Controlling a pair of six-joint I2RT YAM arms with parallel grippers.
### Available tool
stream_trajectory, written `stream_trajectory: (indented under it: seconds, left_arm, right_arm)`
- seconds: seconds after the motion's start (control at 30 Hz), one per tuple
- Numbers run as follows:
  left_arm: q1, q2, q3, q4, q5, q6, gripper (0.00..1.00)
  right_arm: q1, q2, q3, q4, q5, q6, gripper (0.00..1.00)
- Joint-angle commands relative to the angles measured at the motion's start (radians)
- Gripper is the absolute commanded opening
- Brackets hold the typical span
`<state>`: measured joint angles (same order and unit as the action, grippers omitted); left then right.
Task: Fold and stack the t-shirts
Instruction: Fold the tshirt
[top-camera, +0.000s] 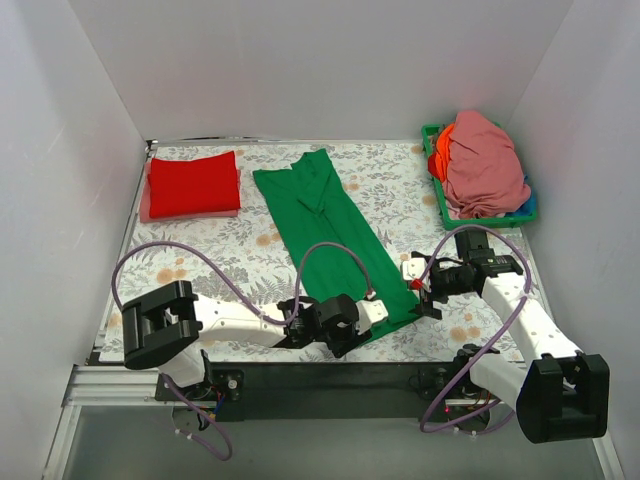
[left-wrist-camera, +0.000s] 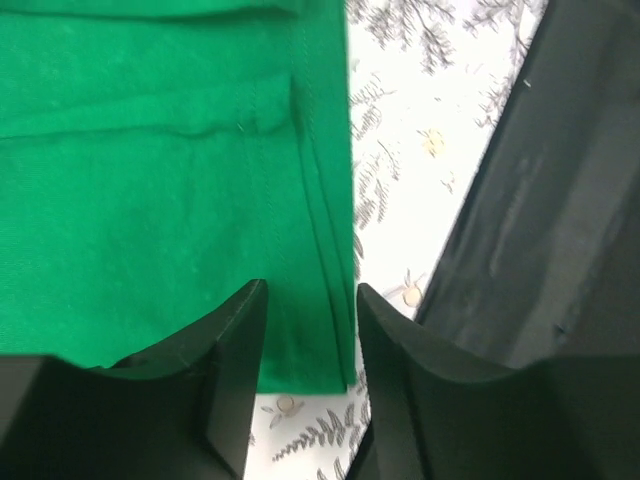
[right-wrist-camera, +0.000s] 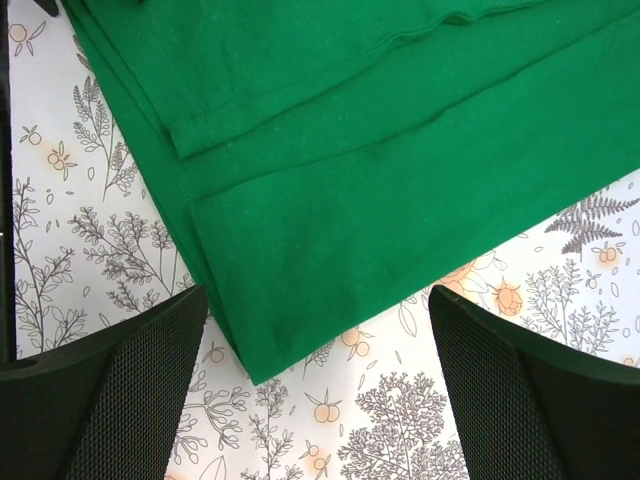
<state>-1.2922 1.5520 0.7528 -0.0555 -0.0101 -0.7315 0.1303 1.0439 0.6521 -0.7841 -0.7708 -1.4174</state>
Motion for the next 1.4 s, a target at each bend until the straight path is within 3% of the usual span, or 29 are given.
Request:
stream_trajectory:
  seconds: [0.0, 0.63, 0.77, 0.8, 0.9, 1.0, 1.37]
  left_arm:
    - [-0.024, 0.011, 0.042, 0.049, -0.142, 0.021, 0.39]
    - [-0.107, 0.091, -0.007, 0.026, -0.260, -0.019, 0.39]
    - [-0.113, 0.109, -0.015, 0.023, -0.284, -0.022, 0.31]
    - [-0.113, 0.114, -0.015, 0.020, -0.289, -0.025, 0.21]
    - [-0.114, 0.112, -0.017, 0.016, -0.291, -0.031, 0.06]
    - [-0.114, 0.086, -0.027, 0.014, -0.284, -0.032, 0.00]
    - [-0.114, 0.046, -0.067, 0.046, -0.243, -0.054, 0.00]
  right_arm:
    - [-0.006, 0.010, -0.012, -0.020, -0.047, -0.009, 0.97]
    - [-0.004, 0.059, -0.019, -0.098, -0.010, -0.109, 0.96]
    - [-0.003, 0.067, -0.020, -0.103, -0.018, -0.115, 0.95]
    - [-0.004, 0.068, -0.020, -0.106, -0.019, -0.117, 0.95]
    - [-0.001, 0.074, -0.022, -0.109, -0.024, -0.123, 0.95]
    - [0.011, 0.084, -0.037, -0.127, -0.022, -0.155, 0.95]
    - [0.042, 0.134, -0.063, -0.124, 0.016, -0.244, 0.91]
